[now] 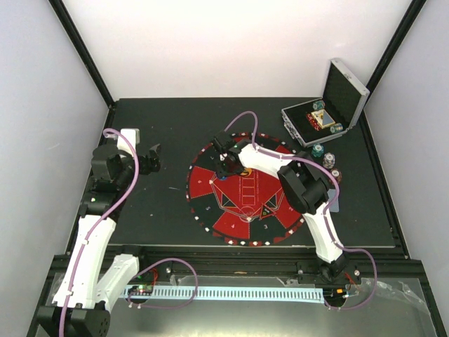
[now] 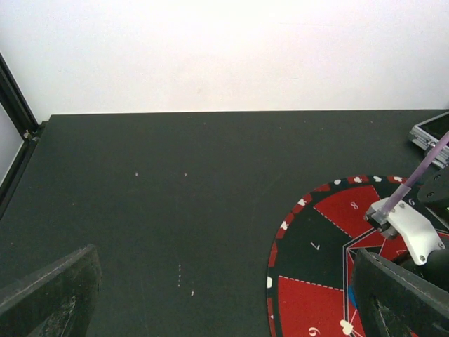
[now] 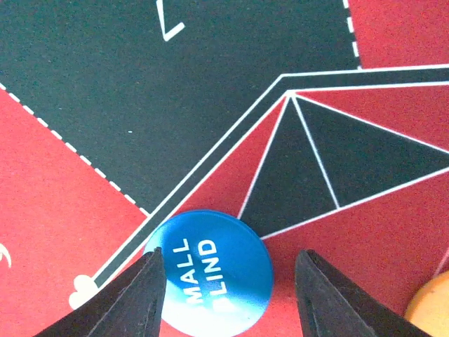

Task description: Distribute texas hold em gaming equipment

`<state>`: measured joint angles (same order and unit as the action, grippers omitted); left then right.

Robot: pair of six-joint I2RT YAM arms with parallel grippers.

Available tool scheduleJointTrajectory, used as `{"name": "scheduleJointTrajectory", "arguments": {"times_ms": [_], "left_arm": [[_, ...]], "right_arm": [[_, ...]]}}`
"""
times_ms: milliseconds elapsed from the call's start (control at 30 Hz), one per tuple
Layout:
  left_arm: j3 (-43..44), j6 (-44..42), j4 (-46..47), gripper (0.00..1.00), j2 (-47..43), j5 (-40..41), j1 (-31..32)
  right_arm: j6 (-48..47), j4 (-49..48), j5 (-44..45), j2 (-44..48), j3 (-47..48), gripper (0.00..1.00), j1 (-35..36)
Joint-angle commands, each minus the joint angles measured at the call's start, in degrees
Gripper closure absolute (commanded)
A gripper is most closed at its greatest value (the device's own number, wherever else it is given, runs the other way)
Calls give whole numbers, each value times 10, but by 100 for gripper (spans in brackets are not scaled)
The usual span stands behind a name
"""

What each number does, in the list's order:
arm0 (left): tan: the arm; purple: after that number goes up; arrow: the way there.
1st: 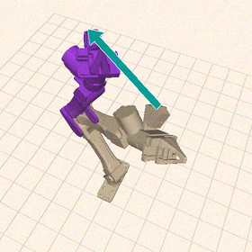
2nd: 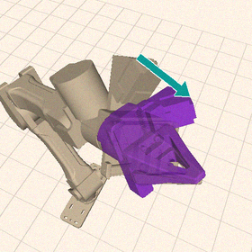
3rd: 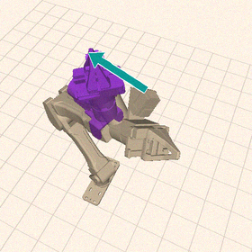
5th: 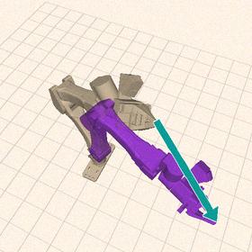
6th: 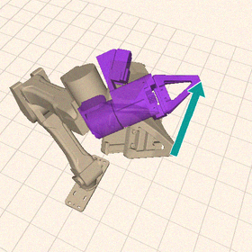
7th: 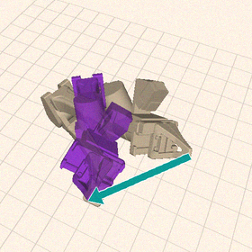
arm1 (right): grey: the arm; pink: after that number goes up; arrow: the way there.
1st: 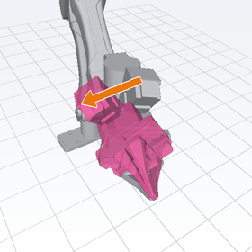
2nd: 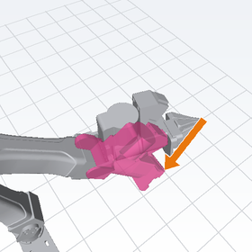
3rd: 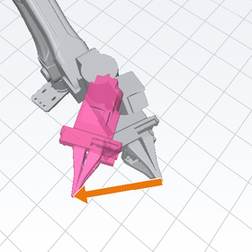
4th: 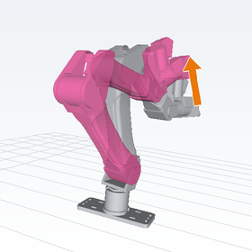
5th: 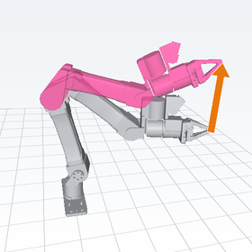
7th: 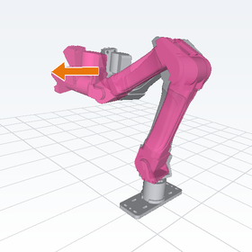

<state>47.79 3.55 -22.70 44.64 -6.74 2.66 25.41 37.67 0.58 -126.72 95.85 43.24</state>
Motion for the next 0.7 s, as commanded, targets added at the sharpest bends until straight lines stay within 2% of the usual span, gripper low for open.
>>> {"name": "scheduleJointTrajectory", "arguments": {"times_ms": [0, 667], "left_arm": [[2, 5, 1, 1, 2, -9, 2], [2, 7, 2, 1, 4, -14, 4]], "right_arm": [[-10, -25, -49, -1, -12, 49, 0], [-12, -26, -92, -13, -6, 53, 36]]}}
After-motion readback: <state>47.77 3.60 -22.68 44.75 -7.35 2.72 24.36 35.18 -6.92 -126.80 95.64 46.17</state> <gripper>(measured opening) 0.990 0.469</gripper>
